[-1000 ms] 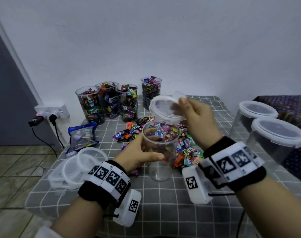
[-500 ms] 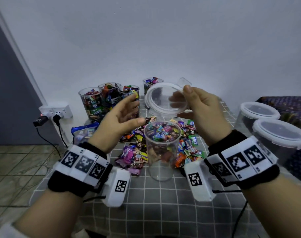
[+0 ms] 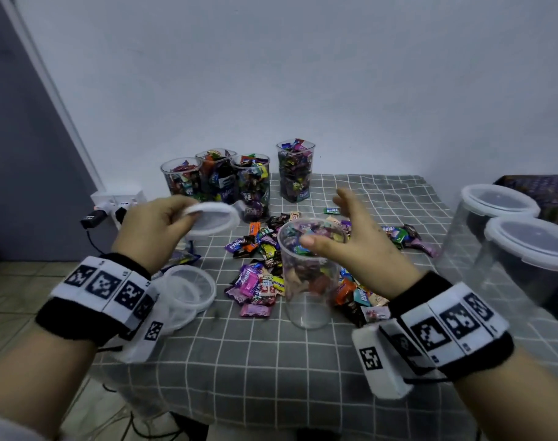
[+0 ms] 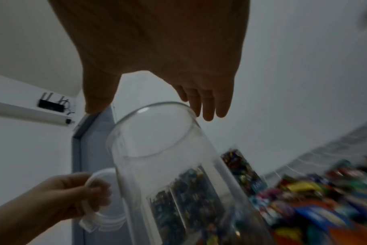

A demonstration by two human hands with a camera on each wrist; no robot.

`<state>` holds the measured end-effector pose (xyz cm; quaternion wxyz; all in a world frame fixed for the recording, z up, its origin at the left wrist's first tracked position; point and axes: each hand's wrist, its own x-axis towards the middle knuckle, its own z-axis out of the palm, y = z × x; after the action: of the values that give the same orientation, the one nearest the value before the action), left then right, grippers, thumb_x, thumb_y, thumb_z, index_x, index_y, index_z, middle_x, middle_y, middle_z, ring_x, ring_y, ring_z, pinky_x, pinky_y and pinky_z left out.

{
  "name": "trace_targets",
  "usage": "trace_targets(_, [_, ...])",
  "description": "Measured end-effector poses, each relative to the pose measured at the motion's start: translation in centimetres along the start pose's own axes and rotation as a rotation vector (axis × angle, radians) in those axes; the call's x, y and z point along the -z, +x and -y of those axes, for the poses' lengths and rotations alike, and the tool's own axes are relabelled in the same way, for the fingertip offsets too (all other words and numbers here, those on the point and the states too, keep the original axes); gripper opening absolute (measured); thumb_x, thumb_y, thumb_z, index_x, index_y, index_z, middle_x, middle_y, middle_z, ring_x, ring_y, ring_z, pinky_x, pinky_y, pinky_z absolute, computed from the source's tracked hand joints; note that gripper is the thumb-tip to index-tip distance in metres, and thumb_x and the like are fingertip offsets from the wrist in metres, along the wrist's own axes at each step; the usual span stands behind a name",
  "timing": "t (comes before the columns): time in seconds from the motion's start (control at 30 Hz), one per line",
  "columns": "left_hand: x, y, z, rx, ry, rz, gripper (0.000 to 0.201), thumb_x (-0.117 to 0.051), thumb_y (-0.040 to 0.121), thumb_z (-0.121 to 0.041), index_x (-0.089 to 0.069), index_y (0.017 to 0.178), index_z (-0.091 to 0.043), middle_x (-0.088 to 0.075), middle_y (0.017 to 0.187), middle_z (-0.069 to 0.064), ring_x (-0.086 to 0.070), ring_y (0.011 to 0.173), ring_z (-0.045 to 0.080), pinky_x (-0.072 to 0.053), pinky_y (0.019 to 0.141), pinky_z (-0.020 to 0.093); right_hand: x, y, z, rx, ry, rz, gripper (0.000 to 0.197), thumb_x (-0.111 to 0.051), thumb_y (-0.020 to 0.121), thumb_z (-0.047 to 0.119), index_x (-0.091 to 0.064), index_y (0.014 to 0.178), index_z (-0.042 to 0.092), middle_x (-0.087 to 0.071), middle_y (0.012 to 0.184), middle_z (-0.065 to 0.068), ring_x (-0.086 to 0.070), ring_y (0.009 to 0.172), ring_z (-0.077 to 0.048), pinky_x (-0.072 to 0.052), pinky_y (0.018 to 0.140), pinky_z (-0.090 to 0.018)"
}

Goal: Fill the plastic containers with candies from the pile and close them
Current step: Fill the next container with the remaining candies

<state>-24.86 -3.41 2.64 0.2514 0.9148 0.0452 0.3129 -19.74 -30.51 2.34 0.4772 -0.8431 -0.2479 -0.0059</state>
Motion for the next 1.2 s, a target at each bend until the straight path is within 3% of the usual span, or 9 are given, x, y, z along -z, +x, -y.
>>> trace_targets(0.13, [-1.5, -0.4, 2.4, -0.02, 0.303, 0.161, 0.02, -0.057, 0.089, -0.012, -0.07, 0.106, -0.015, -0.063, 0.081, 0.004, -0.054, 0.072, 0.022, -0.037, 0.064, 0.029, -1.1, -0.2, -2.3, -0.093, 0.153, 0.133, 0.13, -0.081, 0.052, 0.053, 0.001, 0.149, 0.024, -0.038, 0.143, 0.002, -0.043, 0.124, -0.008, -0.032, 0.107, -0.026])
trace_targets(0.27, [-2.6, 0.0, 3.0, -0.137, 0.512, 0.33, 0.026, -0.055, 0.09, -0.013, -0.067, 0.113, -0.017, -0.068, 0.107, 0.008, -0.064, 0.092, 0.031, -0.05, 0.071, 0.037, -1.7, -0.1, -3.2, -0.099, 0.177, 0.103, 0.121, -0.076, 0.047, 0.052, -0.015, 0.147, 0.02, -0.047, 0.134, 0.001, -0.051, 0.119, -0.014, -0.038, 0.108, -0.037])
trace_targets(0.4, [-3.3, 0.7, 2.9, -0.155, 0.795, 0.58, 0.035, -0.039, 0.098, -0.024, -0.053, 0.128, -0.035, -0.059, 0.125, -0.004, -0.058, 0.11, 0.019, -0.049, 0.082, 0.029, -1.6, -0.1, -3.3, -0.075, 0.184, 0.089, 0.106, -0.075, 0.047, 0.051, -0.027, 0.137, 0.021, -0.052, 0.125, 0.003, -0.053, 0.116, -0.012, -0.041, 0.104, -0.031])
trace_targets(0.5, [-3.8, 0.9, 2.5, -0.077, 0.869, 0.759, 0.035, -0.044, 0.095, -0.03, -0.053, 0.128, -0.038, -0.059, 0.125, -0.003, -0.056, 0.112, 0.017, -0.049, 0.087, 0.03, -1.6, -0.1, -3.4, -0.06, 0.192, 0.079, 0.1, -0.075, 0.047, 0.051, -0.03, 0.132, 0.025, -0.054, 0.121, 0.006, -0.054, 0.114, -0.01, -0.041, 0.103, -0.032])
trace_targets(0.63, [-4.1, 0.9, 2.5, 0.02, 0.872, 0.898, 0.044, -0.052, 0.089, -0.046, -0.049, 0.132, -0.037, -0.054, 0.133, -0.003, -0.051, 0.119, 0.018, -0.045, 0.092, 0.03, -1.7, -0.1, -3.5, -0.056, 0.198, 0.07, 0.091, -0.08, 0.053, 0.044, -0.032, 0.128, 0.028, -0.055, 0.119, 0.008, -0.054, 0.114, -0.01, -0.041, 0.103, -0.031])
trace_targets(0.8, [-3.6, 1.1, 2.2, 0.152, 0.746, 1.002, 0.052, -0.056, 0.085, -0.044, -0.046, 0.135, -0.033, -0.048, 0.14, -0.002, -0.044, 0.126, 0.018, -0.038, 0.097, 0.026, -1.6, -0.2, -3.7, -0.054, 0.188, 0.06, 0.1, -0.075, 0.046, 0.053, -0.031, 0.131, 0.028, -0.054, 0.123, 0.006, -0.053, 0.114, -0.01, -0.041, 0.105, -0.034])
trace_targets(1.0, [-2.7, 1.6, 0.2, 0.133, 0.551, 0.892, 0.045, -0.053, 0.087, -0.047, -0.049, 0.132, -0.038, -0.057, 0.128, -0.001, -0.052, 0.115, 0.017, -0.043, 0.099, 0.034, -1.7, 0.2, -4.8, -0.077, 0.144, 0.101, 0.128, -0.082, 0.046, 0.063, -0.013, 0.147, 0.025, -0.047, 0.134, 0.006, -0.049, 0.123, -0.011, -0.037, 0.109, -0.038])
trace_targets(1.1, [-2.4, 1.6, -2.0, 0.108, 0.389, 0.874, 0.043, -0.055, 0.09, -0.04, -0.049, 0.132, -0.035, -0.058, 0.11, -0.001, -0.053, 0.104, 0.014, -0.042, 0.093, 0.027, -1.0, 0.2, -5.3, -0.072, 0.061, 0.229, 0.118, -0.078, 0.048, 0.058, -0.014, 0.143, 0.033, -0.046, 0.138, 0.01, -0.044, 0.128, -0.007, -0.033, 0.111, -0.036])
trace_targets(1.2, [-2.7, 1.8, -3.1, 0.153, 0.183, 0.878, 0.05, -0.063, 0.087, -0.029, -0.046, 0.135, -0.031, -0.055, 0.129, -0.006, -0.052, 0.116, 0.014, -0.042, 0.089, 0.024, 0.5, 0.1, -5.6, -0.081, -0.07, 0.348, 0.108, -0.078, 0.055, 0.043, -0.019, 0.145, 0.03, -0.043, 0.141, 0.01, -0.039, 0.13, -0.004, -0.03, 0.113, -0.033])
